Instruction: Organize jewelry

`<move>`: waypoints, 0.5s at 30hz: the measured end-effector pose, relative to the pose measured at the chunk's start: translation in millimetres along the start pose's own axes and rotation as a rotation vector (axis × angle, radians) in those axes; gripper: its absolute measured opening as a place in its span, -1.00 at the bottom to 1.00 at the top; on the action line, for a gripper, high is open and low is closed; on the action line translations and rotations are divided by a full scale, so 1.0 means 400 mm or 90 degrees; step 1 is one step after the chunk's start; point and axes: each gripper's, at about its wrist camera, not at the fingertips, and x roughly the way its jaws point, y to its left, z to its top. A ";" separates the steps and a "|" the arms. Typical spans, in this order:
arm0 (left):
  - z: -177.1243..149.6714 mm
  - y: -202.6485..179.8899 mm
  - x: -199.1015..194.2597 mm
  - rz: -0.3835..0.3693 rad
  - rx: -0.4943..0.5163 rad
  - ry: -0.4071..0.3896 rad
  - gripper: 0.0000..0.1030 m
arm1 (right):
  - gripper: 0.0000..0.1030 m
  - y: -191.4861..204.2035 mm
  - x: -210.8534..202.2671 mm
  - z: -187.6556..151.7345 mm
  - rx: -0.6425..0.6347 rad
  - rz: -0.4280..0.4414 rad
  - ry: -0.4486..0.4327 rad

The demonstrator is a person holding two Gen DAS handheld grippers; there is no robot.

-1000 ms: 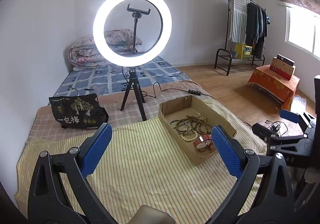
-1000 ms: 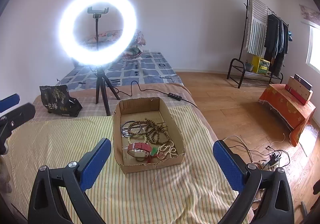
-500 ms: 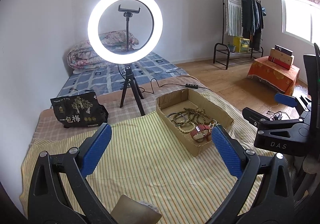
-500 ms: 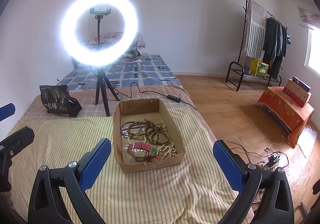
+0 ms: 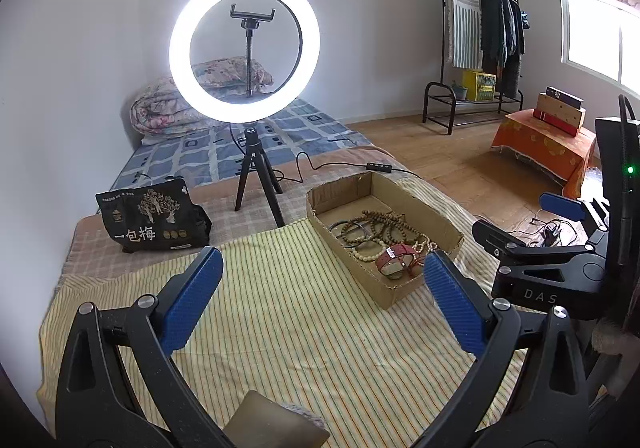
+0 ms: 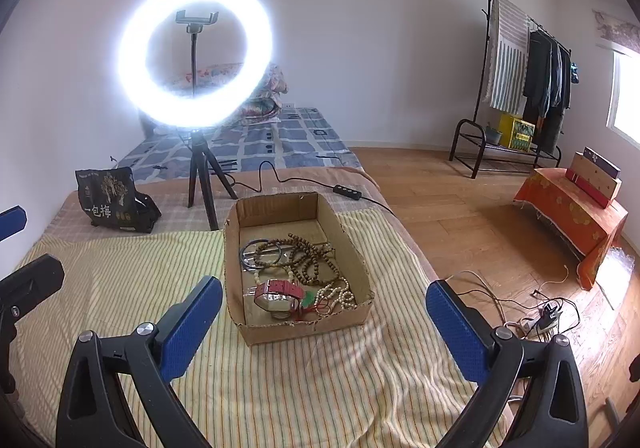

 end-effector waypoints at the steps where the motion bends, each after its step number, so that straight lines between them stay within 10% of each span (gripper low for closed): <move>1: -0.001 -0.001 0.000 0.000 0.000 0.000 0.98 | 0.99 0.000 -0.001 0.000 0.001 0.000 -0.001; 15: 0.000 -0.001 -0.001 -0.003 -0.003 0.001 0.98 | 0.99 0.000 0.003 -0.004 0.007 0.000 -0.001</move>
